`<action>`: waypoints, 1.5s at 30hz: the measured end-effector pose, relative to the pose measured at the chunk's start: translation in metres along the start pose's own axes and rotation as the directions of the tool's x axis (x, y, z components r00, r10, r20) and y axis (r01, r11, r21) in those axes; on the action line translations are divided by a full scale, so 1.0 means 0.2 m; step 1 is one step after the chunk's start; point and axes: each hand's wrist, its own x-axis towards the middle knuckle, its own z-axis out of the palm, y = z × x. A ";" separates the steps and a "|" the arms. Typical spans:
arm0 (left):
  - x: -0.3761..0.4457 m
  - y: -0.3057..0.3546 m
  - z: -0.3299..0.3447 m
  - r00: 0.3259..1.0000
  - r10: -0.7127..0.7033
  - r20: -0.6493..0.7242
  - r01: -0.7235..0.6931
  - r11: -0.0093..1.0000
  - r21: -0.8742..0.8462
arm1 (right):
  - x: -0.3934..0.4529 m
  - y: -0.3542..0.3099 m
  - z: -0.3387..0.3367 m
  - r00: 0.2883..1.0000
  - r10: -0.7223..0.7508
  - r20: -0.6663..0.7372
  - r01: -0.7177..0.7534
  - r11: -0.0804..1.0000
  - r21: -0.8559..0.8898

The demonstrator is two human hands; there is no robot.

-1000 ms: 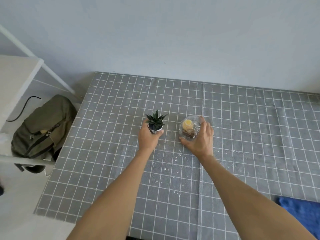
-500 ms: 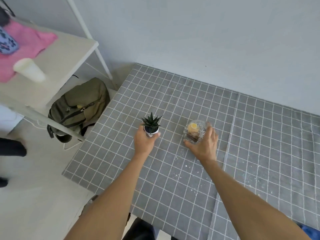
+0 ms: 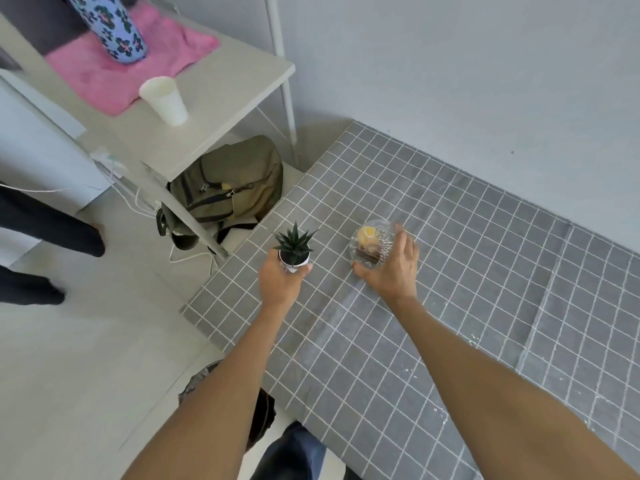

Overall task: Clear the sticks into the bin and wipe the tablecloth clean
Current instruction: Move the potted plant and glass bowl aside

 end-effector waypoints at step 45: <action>0.04 0.07 -0.14 0.930 0.027 0.368 -0.263 0.747 0.610 | 0.03 -0.13 -0.24 0.967 0.153 0.206 -0.021 0.849 -0.528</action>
